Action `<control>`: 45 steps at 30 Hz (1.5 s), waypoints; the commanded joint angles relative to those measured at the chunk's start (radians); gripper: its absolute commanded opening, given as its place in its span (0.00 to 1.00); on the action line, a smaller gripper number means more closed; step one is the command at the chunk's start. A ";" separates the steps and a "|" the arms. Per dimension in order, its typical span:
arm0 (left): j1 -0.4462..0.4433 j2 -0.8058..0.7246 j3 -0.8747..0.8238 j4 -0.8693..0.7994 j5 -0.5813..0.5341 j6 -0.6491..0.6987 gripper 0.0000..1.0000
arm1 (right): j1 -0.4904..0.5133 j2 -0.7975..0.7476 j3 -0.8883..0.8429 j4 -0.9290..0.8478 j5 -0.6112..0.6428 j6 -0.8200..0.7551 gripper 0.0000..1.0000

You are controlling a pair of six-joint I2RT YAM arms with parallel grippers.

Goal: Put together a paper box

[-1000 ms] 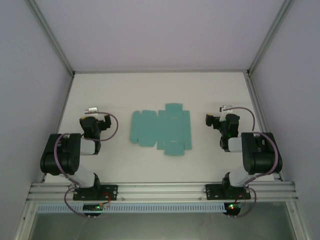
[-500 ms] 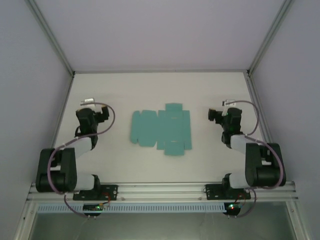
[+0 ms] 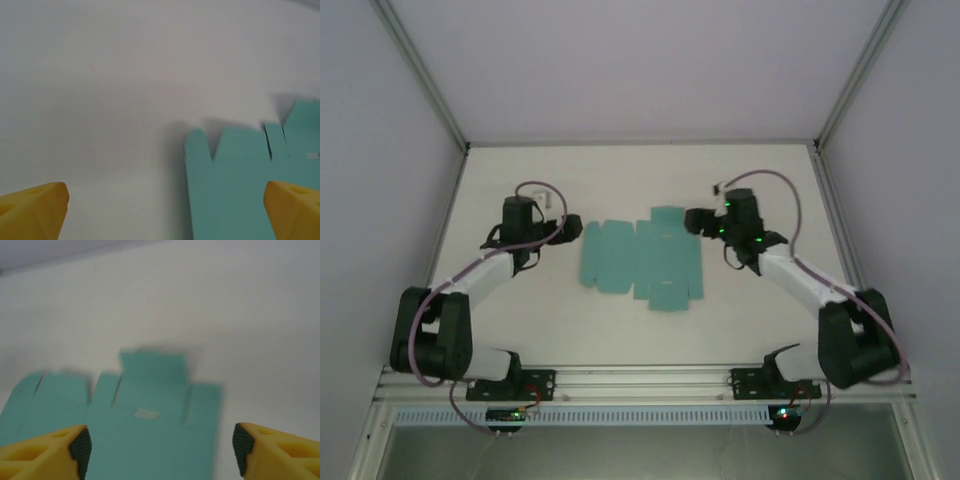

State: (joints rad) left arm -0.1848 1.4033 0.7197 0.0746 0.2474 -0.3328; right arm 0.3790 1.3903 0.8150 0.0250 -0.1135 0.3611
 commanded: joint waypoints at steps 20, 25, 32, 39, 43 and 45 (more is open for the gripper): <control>-0.020 0.296 -0.027 0.310 0.632 -0.258 0.38 | 0.054 0.415 0.036 0.004 -0.160 0.110 0.58; -0.021 0.290 -0.036 0.364 0.646 -0.291 0.00 | 0.039 0.352 0.034 0.000 -0.165 0.087 0.61; -0.017 0.206 -0.035 0.615 0.777 -0.460 0.00 | -0.074 0.145 0.054 -0.088 -0.260 -0.004 0.92; -0.002 0.107 0.043 0.579 0.806 -0.546 0.00 | -0.217 -0.032 0.047 -0.204 -0.516 -0.098 0.98; 0.002 0.045 0.049 0.581 0.808 -0.571 0.00 | -0.252 -0.075 0.031 -0.258 -0.593 -0.140 0.90; 0.004 0.021 0.056 0.535 0.793 -0.552 0.00 | -0.260 -0.089 0.019 -0.266 -0.625 -0.140 0.85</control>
State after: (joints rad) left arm -0.1867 1.4635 0.7464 0.6239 1.0138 -0.8738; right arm 0.1295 1.3239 0.8600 -0.1585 -0.6331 0.2581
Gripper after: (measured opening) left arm 0.056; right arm 0.862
